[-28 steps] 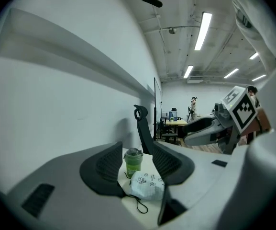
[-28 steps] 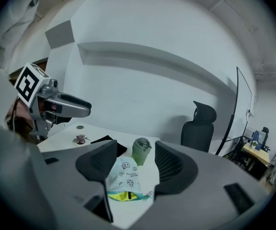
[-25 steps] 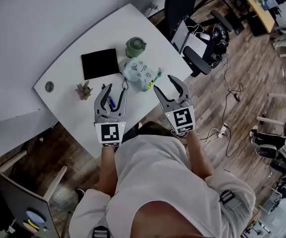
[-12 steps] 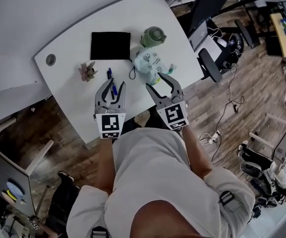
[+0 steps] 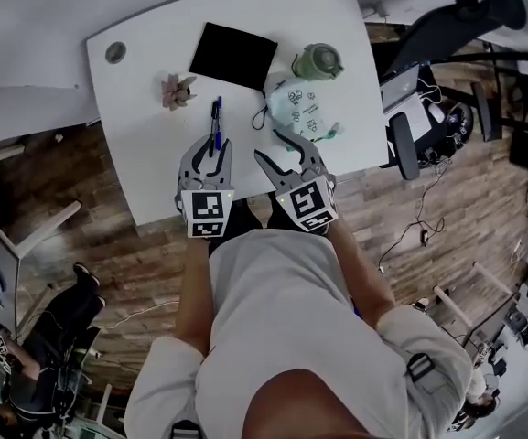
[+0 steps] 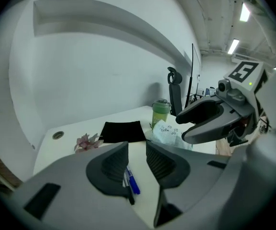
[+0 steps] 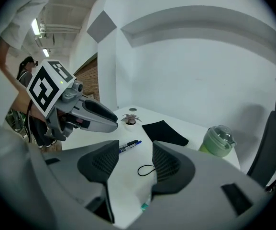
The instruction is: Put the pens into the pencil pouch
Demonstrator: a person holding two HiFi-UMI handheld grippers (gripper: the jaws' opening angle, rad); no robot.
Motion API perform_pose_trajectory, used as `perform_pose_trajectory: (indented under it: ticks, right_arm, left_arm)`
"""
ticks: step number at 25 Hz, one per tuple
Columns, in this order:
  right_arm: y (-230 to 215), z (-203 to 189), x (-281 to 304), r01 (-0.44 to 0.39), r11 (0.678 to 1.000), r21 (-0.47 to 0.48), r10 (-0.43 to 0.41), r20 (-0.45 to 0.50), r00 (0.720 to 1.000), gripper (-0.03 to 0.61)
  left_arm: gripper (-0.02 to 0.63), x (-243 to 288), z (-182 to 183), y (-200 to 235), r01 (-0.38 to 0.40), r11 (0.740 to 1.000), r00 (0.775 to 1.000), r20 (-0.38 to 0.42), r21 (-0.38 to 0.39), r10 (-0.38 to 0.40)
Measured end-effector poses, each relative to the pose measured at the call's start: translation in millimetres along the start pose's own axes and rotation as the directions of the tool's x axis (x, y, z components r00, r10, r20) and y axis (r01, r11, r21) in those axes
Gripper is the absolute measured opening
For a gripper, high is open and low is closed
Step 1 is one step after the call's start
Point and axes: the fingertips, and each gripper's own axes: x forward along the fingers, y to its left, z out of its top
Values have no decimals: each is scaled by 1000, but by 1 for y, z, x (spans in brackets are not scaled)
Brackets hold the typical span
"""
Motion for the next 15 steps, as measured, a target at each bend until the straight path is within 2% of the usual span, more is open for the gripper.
perform_pose_trajectory:
  ticks: [7,15]
  right_arm:
    - [15,-20,14,-106,994,-36,105,-37,994,221]
    - [19,-33,21,-154,987,-45,151,-65,986,221]
  left_arm:
    - [97,12,-53,-5,-41,997,992,-119,-66,33]
    - [87,29,-91,-4,-59,994,975,-220,-97,37]
